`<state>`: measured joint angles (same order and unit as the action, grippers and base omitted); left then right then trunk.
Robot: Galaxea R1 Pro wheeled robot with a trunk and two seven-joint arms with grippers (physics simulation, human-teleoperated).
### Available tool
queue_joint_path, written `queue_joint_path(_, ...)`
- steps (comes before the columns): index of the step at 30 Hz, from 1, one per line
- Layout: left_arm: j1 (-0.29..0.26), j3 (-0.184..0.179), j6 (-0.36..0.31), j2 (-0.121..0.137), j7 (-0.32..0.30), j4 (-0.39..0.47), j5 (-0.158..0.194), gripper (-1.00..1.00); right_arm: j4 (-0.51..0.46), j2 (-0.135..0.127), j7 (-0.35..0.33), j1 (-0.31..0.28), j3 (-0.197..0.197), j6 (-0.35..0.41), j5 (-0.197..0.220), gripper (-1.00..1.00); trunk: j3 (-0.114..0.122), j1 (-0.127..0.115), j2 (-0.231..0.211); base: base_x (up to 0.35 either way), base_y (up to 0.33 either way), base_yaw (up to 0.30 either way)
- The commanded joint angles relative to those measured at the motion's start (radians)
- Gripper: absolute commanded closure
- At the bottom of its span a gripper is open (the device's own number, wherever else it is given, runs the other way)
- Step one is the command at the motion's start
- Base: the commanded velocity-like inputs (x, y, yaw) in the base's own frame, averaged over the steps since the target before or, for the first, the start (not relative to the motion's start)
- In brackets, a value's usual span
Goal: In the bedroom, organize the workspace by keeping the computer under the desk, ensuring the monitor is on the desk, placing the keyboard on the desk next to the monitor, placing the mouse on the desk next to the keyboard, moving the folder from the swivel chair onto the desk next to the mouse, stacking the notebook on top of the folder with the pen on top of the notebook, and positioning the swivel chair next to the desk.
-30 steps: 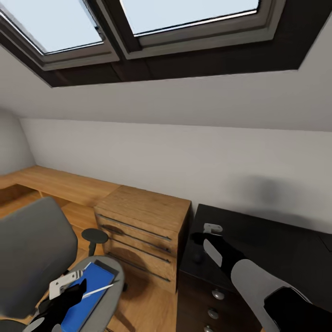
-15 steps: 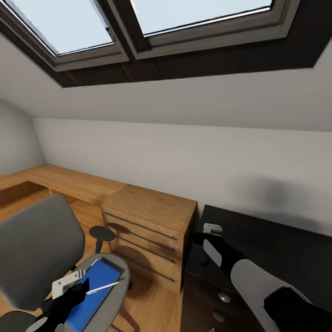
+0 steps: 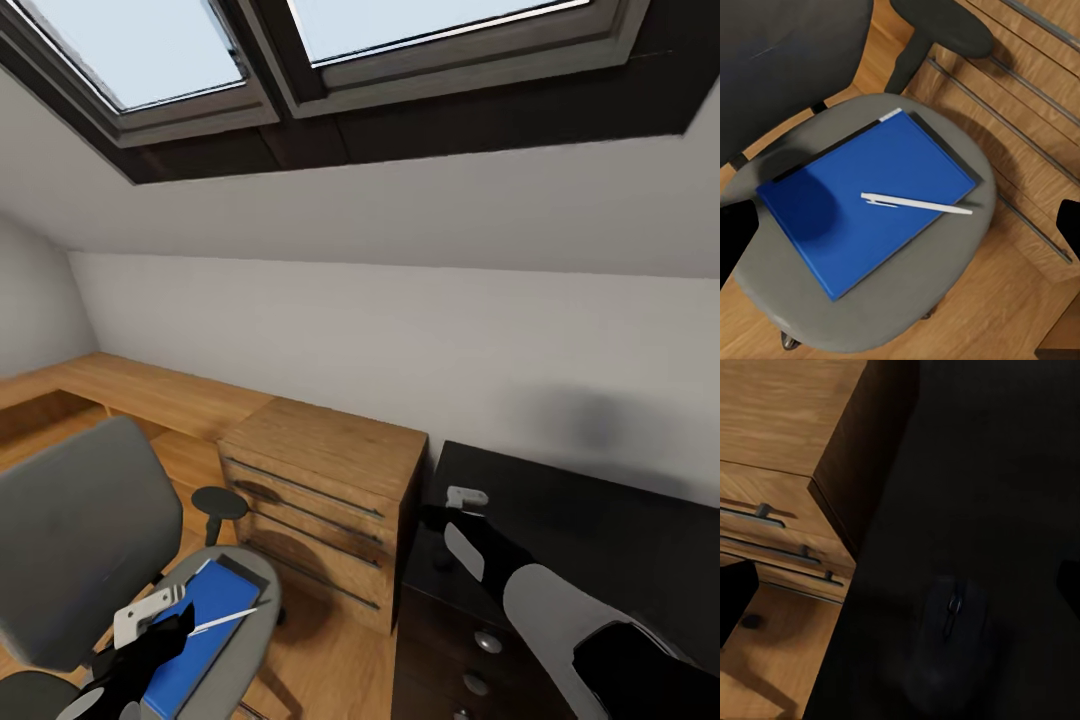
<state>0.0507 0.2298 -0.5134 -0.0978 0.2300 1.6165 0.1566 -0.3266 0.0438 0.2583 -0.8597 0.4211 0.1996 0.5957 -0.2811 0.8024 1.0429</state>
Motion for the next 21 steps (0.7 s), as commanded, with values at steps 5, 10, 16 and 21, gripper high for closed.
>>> queue_joint_path(5,0.000,0.000,-0.004,0.000,0.006,0.002,0.011,-1.00,0.021,-0.001,0.008,-0.001,0.007,0.004,0.007,-1.00,-0.017,0.019,0.036,0.000,0.000,0.000)
queue_joint_path(10,0.000,0.000,-0.004,0.000,0.006,0.002,0.011,-1.00,0.030,-0.001,0.009,-0.001,0.004,0.012,0.008,-1.00,-0.033,0.039,0.071,0.000,0.000,0.000)
queue_joint_path(16,0.000,0.001,-0.004,0.000,0.007,0.002,0.011,-1.00,0.040,-0.001,0.008,-0.001,-0.002,0.044,0.009,-1.00,-0.051,0.062,0.113,0.000,0.000,0.000)
queue_joint_path(21,0.000,0.001,-0.004,0.000,0.007,0.002,0.011,-1.00,0.041,-0.003,0.007,-0.001,-0.017,0.053,0.009,-1.00,-0.067,0.081,0.148,0.000,0.000,0.000)
